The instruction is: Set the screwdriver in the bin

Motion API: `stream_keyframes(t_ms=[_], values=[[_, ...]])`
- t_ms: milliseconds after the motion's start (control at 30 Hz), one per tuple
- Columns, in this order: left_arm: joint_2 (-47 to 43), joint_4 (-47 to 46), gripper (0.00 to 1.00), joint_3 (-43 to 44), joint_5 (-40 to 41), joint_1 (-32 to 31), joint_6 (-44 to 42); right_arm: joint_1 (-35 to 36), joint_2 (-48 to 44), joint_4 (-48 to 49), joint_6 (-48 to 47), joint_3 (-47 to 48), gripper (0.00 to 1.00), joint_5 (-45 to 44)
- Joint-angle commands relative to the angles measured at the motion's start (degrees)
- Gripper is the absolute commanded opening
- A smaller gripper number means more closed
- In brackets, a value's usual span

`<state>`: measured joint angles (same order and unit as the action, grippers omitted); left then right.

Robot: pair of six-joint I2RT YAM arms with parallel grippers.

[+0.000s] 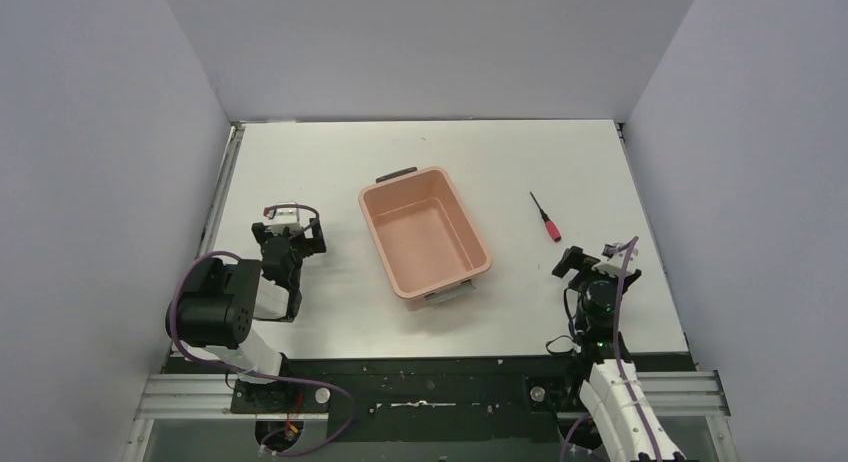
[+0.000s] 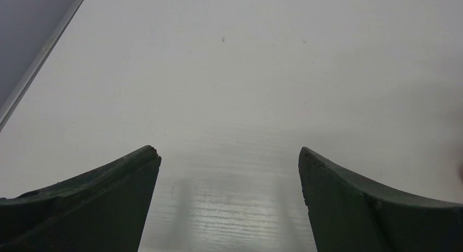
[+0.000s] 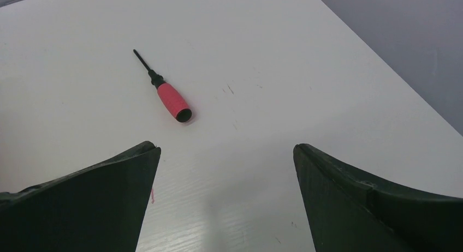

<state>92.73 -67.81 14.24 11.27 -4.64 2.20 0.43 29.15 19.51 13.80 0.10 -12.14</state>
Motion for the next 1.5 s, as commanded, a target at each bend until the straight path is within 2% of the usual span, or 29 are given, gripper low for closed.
stream_keyframes(t_ms=[0,100,200,300,433,533,633,733,800,1033,1100,1233,1300,1467], values=[[-0.49,-1.49,0.97,0.35,-0.90,0.34,-0.50,0.03,2.95,1.69,0.50,4.65,1.00,-2.11],[-0.41,-1.52,0.97,0.35,-0.86,0.34,-0.49,0.02,7.40,-3.45,-0.39,12.52,1.00,1.63],[-0.39,-1.50,0.97,0.35,-0.88,0.34,-0.53,0.00,16.31,-9.45,-2.72,23.85,1.00,7.04],[-0.47,-1.49,0.97,0.35,-0.88,0.40,-0.51,-0.05,28.53,-20.09,-5.18,38.80,1.00,9.42],[-0.39,-1.50,0.97,0.35,-0.91,0.34,-0.55,-0.18,46.23,-38.15,-10.88,60.37,0.96,17.93],[-0.41,-1.43,0.97,0.31,-0.94,0.34,-0.59,-0.25,58.34,-49.54,-13.36,73.25,0.90,16.74],[-0.50,-1.48,0.97,0.35,-0.90,0.34,-0.57,-0.26,68.29,-55.84,-15.78,82.19,0.85,15.41],[-0.46,-1.50,0.97,0.35,-0.84,0.35,-0.59,-0.14,76.72,-58.63,-17.48,86.59,0.75,16.44],[-0.47,-1.52,0.97,0.34,-0.88,0.34,-0.53,0.17,80.04,-58.63,-18.00,87.27,0.74,16.81],[-0.38,-1.50,0.97,0.35,-0.90,0.41,-0.61,0.20,85.46,-56.13,-17.17,82.88,0.63,17.24],[-0.46,-1.50,0.97,0.35,-0.89,0.34,-0.57,0.25,86.22,-55.02,-17.02,81.24,0.51,17.13],[-0.46,-1.49,0.97,0.35,-0.88,0.34,-0.60,0.32,87.87,-56.61,-17.03,81.68,0.13,15.33],[-0.47,-1.48,0.97,0.35,-0.89,0.34,-0.60,0.36,88.05,-58.59,-17.39,83.87,0.01,15.06],[-0.45,-1.47,0.97,0.35,-0.90,0.34,-0.54,1.50,87.01,-71.67,-16.12,97.26,0.00,15.24]])
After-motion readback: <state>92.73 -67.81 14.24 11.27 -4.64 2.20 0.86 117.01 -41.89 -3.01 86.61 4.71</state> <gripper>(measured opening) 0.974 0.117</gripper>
